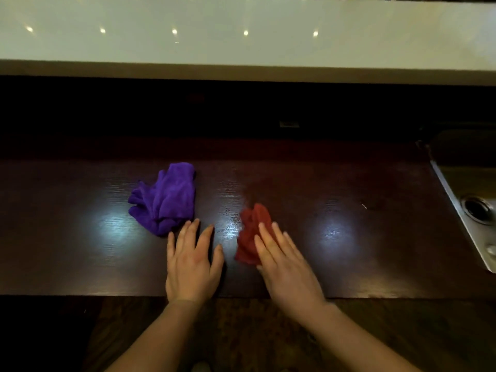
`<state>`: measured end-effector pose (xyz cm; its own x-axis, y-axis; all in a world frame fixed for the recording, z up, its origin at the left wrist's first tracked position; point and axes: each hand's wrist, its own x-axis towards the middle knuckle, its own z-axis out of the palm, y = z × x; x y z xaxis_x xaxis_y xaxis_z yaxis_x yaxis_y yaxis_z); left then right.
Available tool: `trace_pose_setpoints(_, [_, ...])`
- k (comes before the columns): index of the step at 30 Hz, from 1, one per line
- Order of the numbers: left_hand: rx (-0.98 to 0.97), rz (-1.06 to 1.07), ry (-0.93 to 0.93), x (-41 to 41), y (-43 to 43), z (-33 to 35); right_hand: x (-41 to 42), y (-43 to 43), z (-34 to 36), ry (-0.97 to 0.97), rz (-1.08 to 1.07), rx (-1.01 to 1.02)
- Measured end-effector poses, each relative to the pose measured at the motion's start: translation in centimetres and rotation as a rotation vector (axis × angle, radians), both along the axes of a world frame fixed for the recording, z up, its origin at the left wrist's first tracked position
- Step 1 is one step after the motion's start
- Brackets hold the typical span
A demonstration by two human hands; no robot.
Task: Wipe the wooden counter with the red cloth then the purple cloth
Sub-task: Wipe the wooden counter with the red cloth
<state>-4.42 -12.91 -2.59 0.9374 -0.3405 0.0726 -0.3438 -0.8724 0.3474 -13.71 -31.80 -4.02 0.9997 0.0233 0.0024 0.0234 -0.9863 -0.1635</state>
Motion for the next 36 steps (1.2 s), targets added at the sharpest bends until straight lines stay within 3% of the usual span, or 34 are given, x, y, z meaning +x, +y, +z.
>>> trace_pose_setpoints(2, [0.006, 0.006, 0.008, 0.1, -0.1, 0.0, -2.4, -3.0, -0.1, 0.017, 0.022, -0.003])
trace_pose_setpoints(6, [0.003, 0.005, -0.014, 0.0, -0.2, -0.1, -0.3, -10.2, 0.7, 0.011, -0.350, -0.026])
trace_pose_setpoints(9, [0.017, -0.004, -0.034, 0.0, -0.3, -0.3, 3.3, -10.1, 1.3, 0.044, -0.527, 0.008])
trace_pose_setpoints(11, [0.050, -0.018, -0.036, -0.2, -0.4, -0.3, 3.4, -7.3, 1.5, 0.029, -0.450, 0.014])
trace_pose_setpoints(15, [0.136, -0.034, -0.006, -0.3, -0.6, -0.2, -2.6, -3.8, 0.7, 0.006, -0.094, -0.012])
trace_pose_setpoints(17, [0.174, -0.010, 0.013, -0.2, -1.2, 0.0, -4.8, -6.5, 0.5, 0.011, -0.143, -0.028])
trace_pose_setpoints(20, [0.144, 0.036, 0.057, -0.2, -4.3, 0.6, -5.2, -11.3, 0.5, -0.020, -0.392, -0.028])
trace_pose_setpoints(23, [0.123, -0.033, 0.104, -0.7, -8.9, 0.7, -3.2, -12.5, 0.8, 0.012, -0.569, 0.014])
trace_pose_setpoints(29, [0.192, -0.093, 0.076, -1.8, -11.6, -0.4, -9.8, -13.6, 0.7, 0.007, -0.261, -0.049])
trace_pose_setpoints(32, [0.202, -0.084, 0.056, -1.8, -11.8, -0.5, -10.8, -19.1, 0.9, -0.078, -0.505, 0.023])
trace_pose_setpoints(36, [0.216, -0.089, 0.063, -1.8, -11.9, -0.4, -5.0, -22.2, 1.9, -0.089, -0.773, 0.107])
